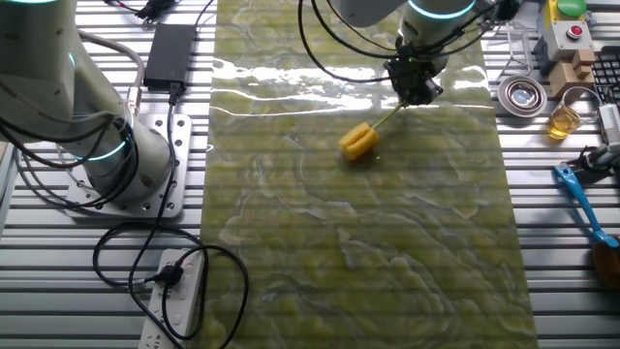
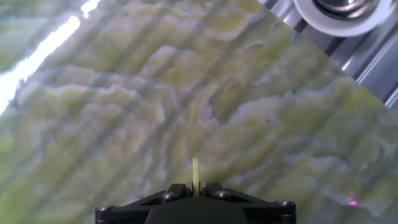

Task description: Scrub the table with a brush

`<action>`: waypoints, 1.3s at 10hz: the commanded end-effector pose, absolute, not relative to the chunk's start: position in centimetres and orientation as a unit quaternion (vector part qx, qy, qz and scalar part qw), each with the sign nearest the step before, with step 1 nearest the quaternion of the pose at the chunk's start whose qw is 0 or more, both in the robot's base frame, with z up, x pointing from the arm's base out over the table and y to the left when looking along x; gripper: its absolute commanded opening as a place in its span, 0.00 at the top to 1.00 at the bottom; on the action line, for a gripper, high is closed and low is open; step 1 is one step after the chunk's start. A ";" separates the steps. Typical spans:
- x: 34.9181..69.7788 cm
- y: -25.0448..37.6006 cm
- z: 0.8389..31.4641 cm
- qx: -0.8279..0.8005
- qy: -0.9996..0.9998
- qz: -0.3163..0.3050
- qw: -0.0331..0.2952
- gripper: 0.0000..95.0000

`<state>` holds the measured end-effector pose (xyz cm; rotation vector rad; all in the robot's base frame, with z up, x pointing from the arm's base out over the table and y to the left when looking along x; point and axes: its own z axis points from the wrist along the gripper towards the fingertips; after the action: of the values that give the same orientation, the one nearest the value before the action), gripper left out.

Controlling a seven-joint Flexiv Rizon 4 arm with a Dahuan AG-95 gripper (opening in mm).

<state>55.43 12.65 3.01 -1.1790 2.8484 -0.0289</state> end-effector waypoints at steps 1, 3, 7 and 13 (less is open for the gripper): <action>55.5 12.3 2.9 -0.416 0.908 -0.034 0.036 1.00; 55.4 12.3 2.4 -0.400 0.915 -0.028 0.041 1.00; 55.1 13.3 1.6 -0.331 0.943 -0.007 0.041 1.00; 54.8 13.9 1.2 -0.239 0.970 0.040 0.012 1.00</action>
<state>55.02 13.75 1.35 -0.8243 2.9913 0.0868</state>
